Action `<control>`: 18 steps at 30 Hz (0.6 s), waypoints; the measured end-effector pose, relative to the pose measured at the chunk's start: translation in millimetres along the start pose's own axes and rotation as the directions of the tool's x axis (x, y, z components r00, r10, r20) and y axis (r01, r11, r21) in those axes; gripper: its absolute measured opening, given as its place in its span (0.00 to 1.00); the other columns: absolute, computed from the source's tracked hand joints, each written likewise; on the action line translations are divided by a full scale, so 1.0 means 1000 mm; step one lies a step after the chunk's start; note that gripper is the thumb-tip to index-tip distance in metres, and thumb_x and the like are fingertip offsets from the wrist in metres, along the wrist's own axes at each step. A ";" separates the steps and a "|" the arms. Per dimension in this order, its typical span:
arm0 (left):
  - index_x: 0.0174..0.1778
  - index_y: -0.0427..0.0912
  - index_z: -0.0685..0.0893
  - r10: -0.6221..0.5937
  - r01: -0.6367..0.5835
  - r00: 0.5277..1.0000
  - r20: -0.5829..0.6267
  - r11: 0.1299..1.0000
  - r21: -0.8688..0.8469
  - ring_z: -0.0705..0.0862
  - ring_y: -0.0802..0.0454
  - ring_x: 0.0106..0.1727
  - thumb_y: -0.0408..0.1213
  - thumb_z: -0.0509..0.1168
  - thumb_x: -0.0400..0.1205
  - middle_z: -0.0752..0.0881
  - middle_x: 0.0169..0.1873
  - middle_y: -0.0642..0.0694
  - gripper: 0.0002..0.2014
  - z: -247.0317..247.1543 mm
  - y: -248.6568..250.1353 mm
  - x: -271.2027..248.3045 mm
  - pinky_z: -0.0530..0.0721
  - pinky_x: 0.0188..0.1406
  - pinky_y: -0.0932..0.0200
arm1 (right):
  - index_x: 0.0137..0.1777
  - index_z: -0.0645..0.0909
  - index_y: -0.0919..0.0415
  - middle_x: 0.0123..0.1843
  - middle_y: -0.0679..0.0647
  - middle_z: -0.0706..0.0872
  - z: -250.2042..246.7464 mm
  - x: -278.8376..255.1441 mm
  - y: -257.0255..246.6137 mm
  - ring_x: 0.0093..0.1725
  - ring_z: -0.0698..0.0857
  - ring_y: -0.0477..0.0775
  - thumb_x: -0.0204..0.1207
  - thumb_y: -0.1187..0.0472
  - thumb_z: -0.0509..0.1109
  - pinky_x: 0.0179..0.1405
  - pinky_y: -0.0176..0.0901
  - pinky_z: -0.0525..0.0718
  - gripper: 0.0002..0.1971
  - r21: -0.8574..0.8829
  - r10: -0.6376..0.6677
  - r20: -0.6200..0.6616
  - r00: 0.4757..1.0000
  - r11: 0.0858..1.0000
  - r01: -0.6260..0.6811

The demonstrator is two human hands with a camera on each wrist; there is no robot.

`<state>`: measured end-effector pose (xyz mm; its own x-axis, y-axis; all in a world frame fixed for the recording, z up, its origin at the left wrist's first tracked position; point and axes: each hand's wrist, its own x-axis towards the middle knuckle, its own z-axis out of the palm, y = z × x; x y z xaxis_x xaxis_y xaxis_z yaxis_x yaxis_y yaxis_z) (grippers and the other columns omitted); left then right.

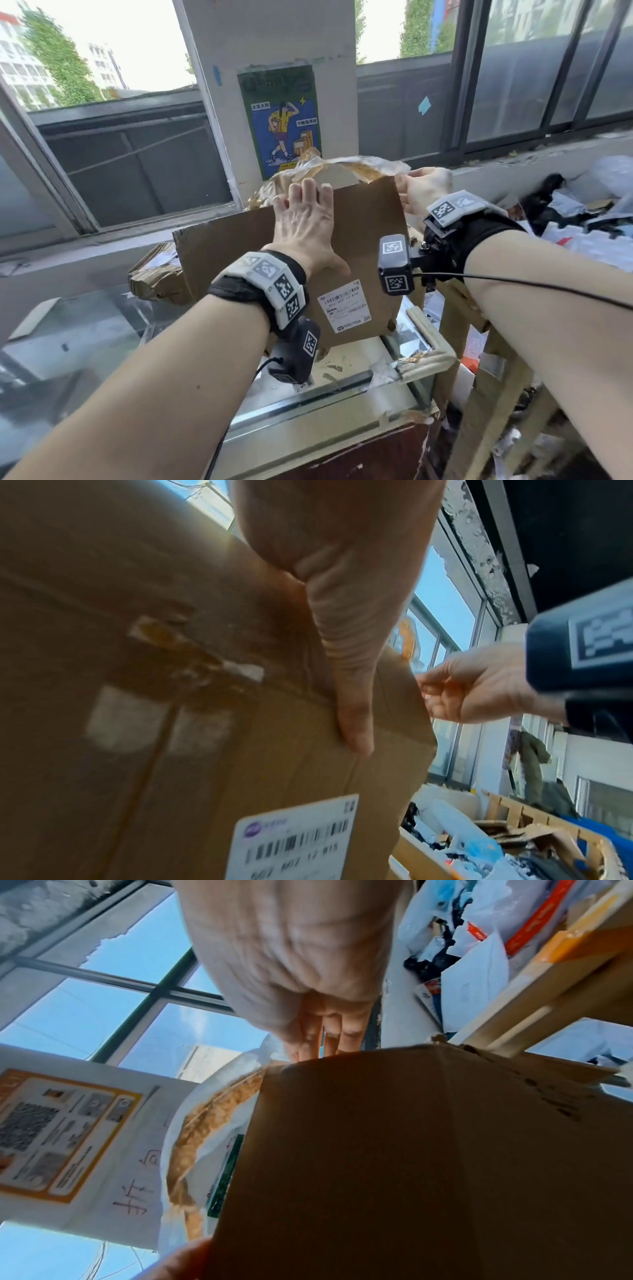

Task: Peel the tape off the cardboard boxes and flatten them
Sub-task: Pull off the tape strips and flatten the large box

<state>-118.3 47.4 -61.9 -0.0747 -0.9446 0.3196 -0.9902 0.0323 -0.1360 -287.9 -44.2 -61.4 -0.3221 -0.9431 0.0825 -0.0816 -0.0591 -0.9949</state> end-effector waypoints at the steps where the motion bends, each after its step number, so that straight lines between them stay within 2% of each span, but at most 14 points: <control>1: 0.75 0.44 0.55 0.010 -0.010 0.999 -0.046 1.000 0.015 0.61 0.41 0.72 0.70 0.79 0.51 0.61 0.67 0.42 0.63 0.003 0.000 -0.001 0.60 0.74 0.41 | 0.29 0.82 0.55 0.41 0.61 0.91 -0.002 -0.004 -0.004 0.42 0.91 0.62 0.63 0.58 0.77 0.46 0.58 0.89 0.07 -0.002 -0.023 -0.026 0.999 1.000 0.023; 3: 0.76 0.44 0.54 0.038 -0.033 0.993 -0.110 0.998 0.050 0.63 0.43 0.70 0.70 0.78 0.52 0.61 0.67 0.43 0.64 0.006 0.001 -0.004 0.60 0.72 0.45 | 0.28 0.84 0.54 0.39 0.58 0.91 -0.004 -0.010 -0.010 0.39 0.91 0.61 0.61 0.56 0.79 0.41 0.60 0.90 0.07 -0.024 -0.052 -0.048 0.997 0.998 0.051; 5: 0.78 0.43 0.54 0.066 -0.054 0.984 -0.164 0.996 0.074 0.63 0.44 0.69 0.70 0.78 0.53 0.62 0.69 0.43 0.64 0.010 0.004 -0.006 0.59 0.70 0.47 | 0.32 0.88 0.55 0.40 0.56 0.91 -0.005 -0.015 -0.017 0.40 0.90 0.59 0.63 0.55 0.79 0.43 0.57 0.90 0.05 -0.064 -0.079 -0.095 0.992 0.995 0.073; 8: 0.72 0.39 0.63 0.087 -0.051 0.938 -0.336 0.992 0.115 0.65 0.45 0.60 0.72 0.78 0.41 0.66 0.63 0.42 0.68 0.019 0.001 -0.011 0.60 0.61 0.48 | 0.41 0.89 0.57 0.45 0.54 0.91 -0.006 -0.021 -0.028 0.46 0.88 0.56 0.70 0.57 0.75 0.50 0.47 0.87 0.05 -0.175 -0.132 -0.114 0.985 0.978 0.111; 10: 0.68 0.37 0.68 0.126 -0.089 0.893 -0.433 0.990 0.106 0.67 0.45 0.55 0.70 0.79 0.35 0.67 0.59 0.42 0.67 0.028 -0.002 -0.015 0.62 0.57 0.49 | 0.37 0.86 0.57 0.43 0.53 0.88 -0.005 -0.023 -0.034 0.44 0.86 0.56 0.70 0.55 0.75 0.48 0.43 0.85 0.06 -0.188 -0.126 -0.077 0.989 0.976 0.110; 12: 0.67 0.36 0.68 0.160 -0.126 0.872 -0.462 0.987 0.103 0.68 0.45 0.53 0.68 0.81 0.36 0.67 0.58 0.42 0.66 0.035 -0.003 -0.020 0.63 0.54 0.50 | 0.31 0.81 0.56 0.41 0.53 0.86 -0.002 -0.022 -0.041 0.43 0.85 0.55 0.70 0.57 0.75 0.49 0.45 0.83 0.09 -0.212 -0.120 -0.002 0.993 0.970 0.116; 14: 0.66 0.37 0.68 0.162 -0.140 0.871 -0.463 0.987 0.083 0.68 0.46 0.52 0.66 0.82 0.37 0.67 0.57 0.43 0.64 0.036 -0.002 -0.023 0.63 0.53 0.51 | 0.30 0.77 0.55 0.41 0.54 0.85 0.004 -0.019 -0.046 0.43 0.86 0.55 0.75 0.61 0.69 0.45 0.43 0.84 0.11 -0.284 -0.082 0.155 0.984 0.951 0.124; 16: 0.64 0.38 0.68 0.132 -0.126 0.886 -0.445 0.991 0.045 0.68 0.47 0.50 0.65 0.82 0.36 0.69 0.55 0.43 0.63 0.034 -0.001 -0.024 0.64 0.51 0.52 | 0.35 0.76 0.59 0.40 0.57 0.83 0.012 -0.022 -0.050 0.39 0.83 0.53 0.80 0.63 0.64 0.34 0.34 0.81 0.10 -0.317 -0.009 0.314 0.949 0.941 0.114; 17: 0.64 0.40 0.67 0.114 -0.114 0.895 -0.431 0.993 0.026 0.69 0.46 0.50 0.63 0.83 0.36 0.71 0.54 0.43 0.63 0.033 -0.001 -0.025 0.65 0.51 0.52 | 0.39 0.78 0.62 0.41 0.58 0.84 0.014 -0.026 -0.051 0.36 0.82 0.52 0.81 0.62 0.63 0.31 0.32 0.80 0.09 -0.350 0.011 0.372 0.928 0.928 0.129; 18: 0.65 0.41 0.65 0.098 -0.102 0.906 -0.412 0.995 0.014 0.71 0.46 0.51 0.62 0.84 0.37 0.74 0.54 0.42 0.62 0.030 0.001 -0.026 0.67 0.52 0.52 | 0.45 0.81 0.64 0.44 0.60 0.85 0.015 -0.029 -0.051 0.37 0.81 0.51 0.81 0.61 0.64 0.32 0.33 0.79 0.08 -0.407 0.028 0.415 0.909 0.900 0.158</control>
<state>-113.4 62.3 -98.7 -0.2138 -0.7177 0.6627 -0.9757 0.1235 -0.1811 -260.2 -18.9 -13.9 0.0961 -0.9951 0.0229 -0.5085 -0.0688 -0.8583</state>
